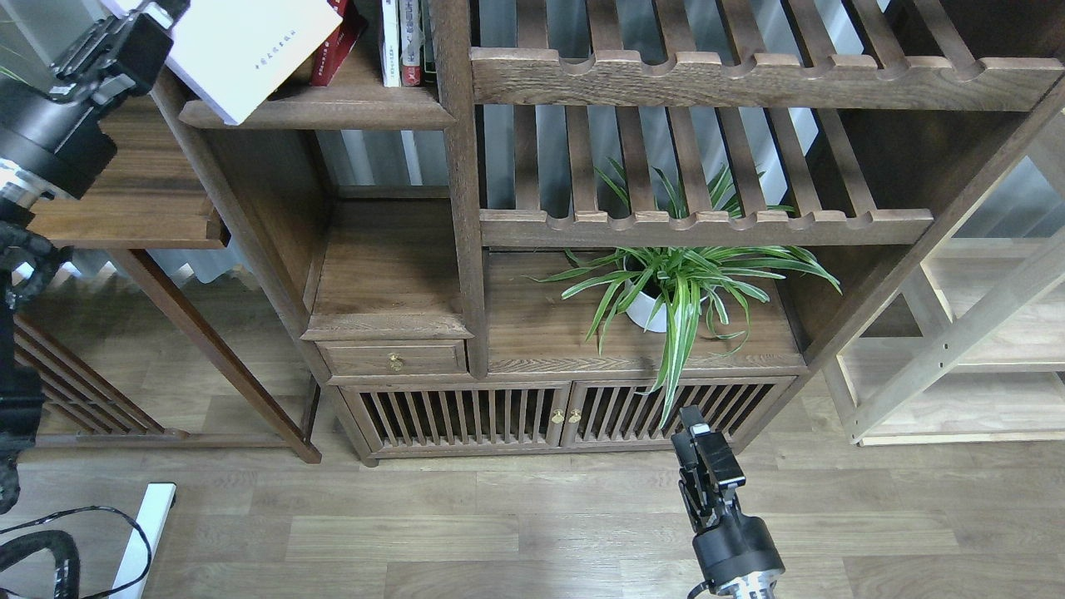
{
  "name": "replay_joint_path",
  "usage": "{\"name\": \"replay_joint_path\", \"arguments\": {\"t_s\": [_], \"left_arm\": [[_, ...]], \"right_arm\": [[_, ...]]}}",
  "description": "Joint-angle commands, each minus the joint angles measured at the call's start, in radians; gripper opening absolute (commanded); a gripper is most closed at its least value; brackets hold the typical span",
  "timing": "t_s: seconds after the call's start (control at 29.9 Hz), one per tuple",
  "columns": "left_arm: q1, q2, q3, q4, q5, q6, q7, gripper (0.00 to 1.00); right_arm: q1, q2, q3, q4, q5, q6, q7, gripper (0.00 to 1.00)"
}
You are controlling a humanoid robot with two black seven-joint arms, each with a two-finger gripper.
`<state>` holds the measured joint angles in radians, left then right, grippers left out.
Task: Organize books on shelf
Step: 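Push the white book onto the top shelf with the left gripper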
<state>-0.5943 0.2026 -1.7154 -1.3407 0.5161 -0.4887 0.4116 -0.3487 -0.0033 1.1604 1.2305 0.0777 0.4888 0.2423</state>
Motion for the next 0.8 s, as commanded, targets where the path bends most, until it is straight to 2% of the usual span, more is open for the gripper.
{"name": "replay_joint_path", "arguments": {"t_s": [0.0,0.4,0.77], "left_arm": [[0.007,0.015,0.014,-0.024,0.001,0.000,0.007,0.00],[0.065,0.210,0.017,-0.132,0.036,0.000,0.018,0.00],[0.073,0.233,0.027,-0.147,0.120,0.000,0.019,0.00]], "right_arm": [[-0.016,-0.003,0.001,0.003,-0.003,0.000,-0.001,0.67],[-0.023,-0.004,-0.001,0.003,-0.015,0.000,-0.001,0.67],[-0.023,-0.004,-0.004,0.006,-0.021,0.000,-0.001,0.67]]}}
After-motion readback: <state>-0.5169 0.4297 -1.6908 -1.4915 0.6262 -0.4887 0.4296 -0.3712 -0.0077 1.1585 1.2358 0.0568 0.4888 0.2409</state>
